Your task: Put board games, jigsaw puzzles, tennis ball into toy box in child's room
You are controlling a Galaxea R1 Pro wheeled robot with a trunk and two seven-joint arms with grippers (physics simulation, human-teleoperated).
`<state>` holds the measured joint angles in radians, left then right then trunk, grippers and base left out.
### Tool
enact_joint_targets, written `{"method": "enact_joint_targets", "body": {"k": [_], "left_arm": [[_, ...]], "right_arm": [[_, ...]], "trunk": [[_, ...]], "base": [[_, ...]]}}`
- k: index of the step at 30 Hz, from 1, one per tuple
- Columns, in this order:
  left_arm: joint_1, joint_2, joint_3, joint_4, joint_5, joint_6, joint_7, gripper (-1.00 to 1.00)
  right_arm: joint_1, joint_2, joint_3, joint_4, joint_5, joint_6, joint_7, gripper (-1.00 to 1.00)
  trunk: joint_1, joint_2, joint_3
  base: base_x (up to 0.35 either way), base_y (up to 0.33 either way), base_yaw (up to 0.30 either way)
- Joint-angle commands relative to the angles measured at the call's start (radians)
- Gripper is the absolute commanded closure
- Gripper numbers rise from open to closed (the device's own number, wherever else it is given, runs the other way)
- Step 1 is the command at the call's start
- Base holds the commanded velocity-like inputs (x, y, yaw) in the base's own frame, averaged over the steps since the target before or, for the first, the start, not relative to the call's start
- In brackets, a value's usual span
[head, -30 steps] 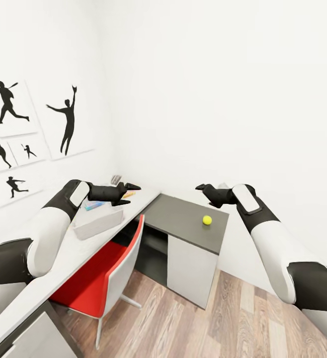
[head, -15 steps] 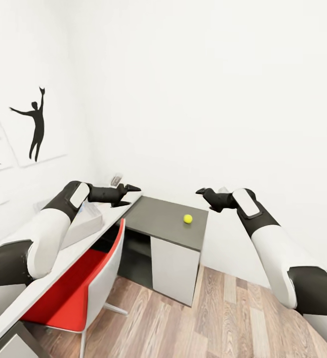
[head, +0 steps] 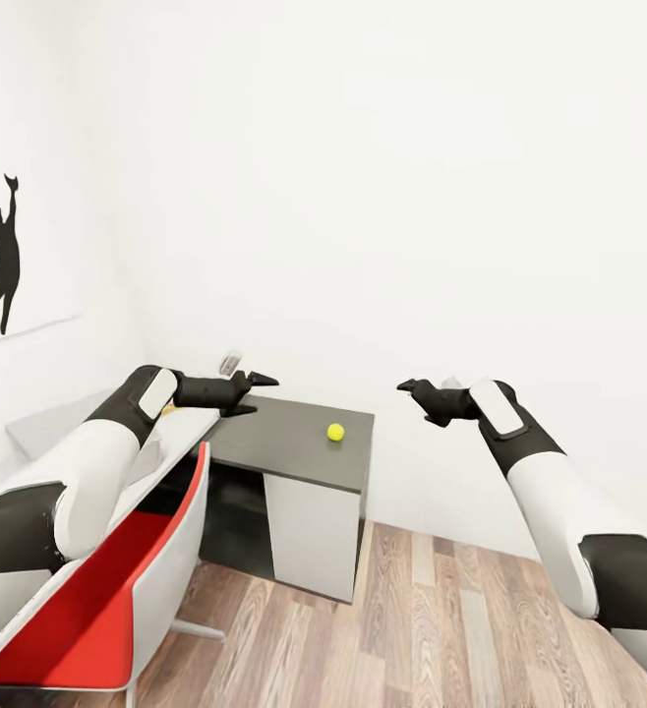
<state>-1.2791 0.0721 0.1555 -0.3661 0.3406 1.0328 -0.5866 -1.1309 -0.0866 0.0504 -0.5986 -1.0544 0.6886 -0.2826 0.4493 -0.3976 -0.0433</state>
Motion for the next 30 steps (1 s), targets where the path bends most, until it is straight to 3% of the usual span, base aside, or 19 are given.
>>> {"method": "enact_joint_targets", "body": {"k": [1, 12, 17, 21, 30], "left_arm": [[0.001, 0.0, 0.007, 0.0, -0.009, 0.004, -0.007, -1.0], [0.029, 0.001, 0.006, -0.002, -0.02, 0.0, -0.003, -1.0], [0.046, 0.001, 0.006, -0.002, -0.064, -0.032, -0.002, -1.0], [0.064, 0.002, 0.007, -0.001, -0.118, -0.062, -0.004, -1.0], [0.102, 0.041, 0.007, -0.001, -0.142, -0.099, -0.005, -1.0]], "right_arm": [[0.0, -0.001, 0.005, -0.001, -0.01, 0.0, -0.009, -1.0], [0.045, -0.013, 0.005, -0.001, -0.01, 0.0, -0.009, -1.0], [0.065, -0.023, 0.006, -0.001, -0.007, 0.0, -0.009, -1.0], [0.104, -0.034, 0.005, -0.002, -0.006, -0.001, -0.009, -1.0], [0.14, -0.042, 0.012, -0.004, -0.004, -0.003, -0.01, -1.0]], "trunk": [[0.001, -0.002, -0.002], [0.001, -0.002, 0.007], [0.001, -0.002, 0.012], [0.001, -0.002, 0.015], [0.001, -0.002, 0.022]], "base": [[-0.018, 0.0, -0.267], [-0.004, 0.0, -0.267], [0.0, 0.0, -0.267], [0.0, 0.0, -0.267], [0.0, 0.0, -0.264]]}}
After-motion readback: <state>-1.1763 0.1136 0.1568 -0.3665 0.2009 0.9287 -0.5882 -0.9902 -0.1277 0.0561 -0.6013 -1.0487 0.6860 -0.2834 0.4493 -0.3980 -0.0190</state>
